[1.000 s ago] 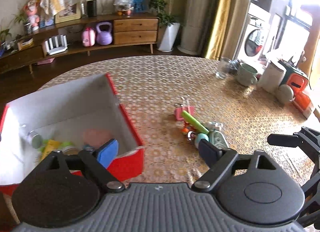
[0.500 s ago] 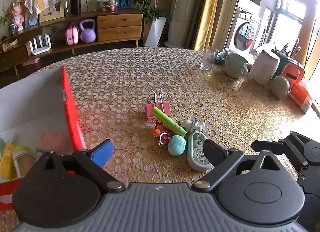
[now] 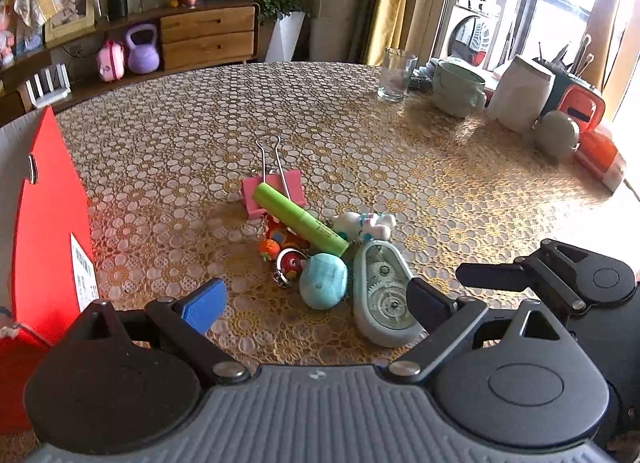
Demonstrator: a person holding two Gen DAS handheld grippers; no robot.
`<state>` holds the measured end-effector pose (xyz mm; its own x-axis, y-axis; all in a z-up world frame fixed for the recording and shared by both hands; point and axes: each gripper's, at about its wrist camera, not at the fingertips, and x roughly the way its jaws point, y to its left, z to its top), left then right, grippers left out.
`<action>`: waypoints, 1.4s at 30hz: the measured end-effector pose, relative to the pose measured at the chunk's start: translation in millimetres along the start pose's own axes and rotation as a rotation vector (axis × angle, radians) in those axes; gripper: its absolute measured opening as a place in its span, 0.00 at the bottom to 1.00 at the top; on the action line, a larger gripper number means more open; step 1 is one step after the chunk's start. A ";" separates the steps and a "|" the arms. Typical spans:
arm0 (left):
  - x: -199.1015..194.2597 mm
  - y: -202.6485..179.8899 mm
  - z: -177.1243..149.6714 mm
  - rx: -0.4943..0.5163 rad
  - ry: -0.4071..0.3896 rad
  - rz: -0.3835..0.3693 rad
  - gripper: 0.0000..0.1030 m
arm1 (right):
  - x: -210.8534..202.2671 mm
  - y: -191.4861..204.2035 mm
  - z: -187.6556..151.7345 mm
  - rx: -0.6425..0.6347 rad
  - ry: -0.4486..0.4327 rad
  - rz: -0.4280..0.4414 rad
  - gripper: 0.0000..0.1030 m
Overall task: Organize rigid objects
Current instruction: 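Grasp the teal egg with the left tool while the right tool grasps the pale green tape dispenser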
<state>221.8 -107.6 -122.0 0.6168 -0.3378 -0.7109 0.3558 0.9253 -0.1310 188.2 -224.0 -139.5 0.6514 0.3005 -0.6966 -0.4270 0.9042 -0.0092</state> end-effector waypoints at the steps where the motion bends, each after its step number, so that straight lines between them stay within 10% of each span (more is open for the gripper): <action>1: 2.1 -1.8 -0.4 0.012 -0.005 0.016 0.94 | 2.4 -0.6 -0.1 0.003 0.003 -0.002 0.86; 7: 8.7 -5.0 -2.3 0.048 -0.029 0.027 0.93 | 10.1 -5.4 -1.4 0.021 0.007 0.014 0.78; 20: 21.6 -11.2 -1.1 0.108 -0.031 0.005 0.45 | 15.7 -7.9 3.9 0.034 -0.019 -0.008 0.67; 42: 23.9 -4.3 0.5 0.062 -0.011 -0.047 0.26 | 4.8 -12.0 -1.0 0.037 -0.009 -0.050 0.52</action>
<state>235.3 -119.7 -138.1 0.6061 -0.3824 -0.6974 0.4267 0.8963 -0.1207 195.8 -233.7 -143.5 0.6772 0.2578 -0.6892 -0.3709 0.9285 -0.0171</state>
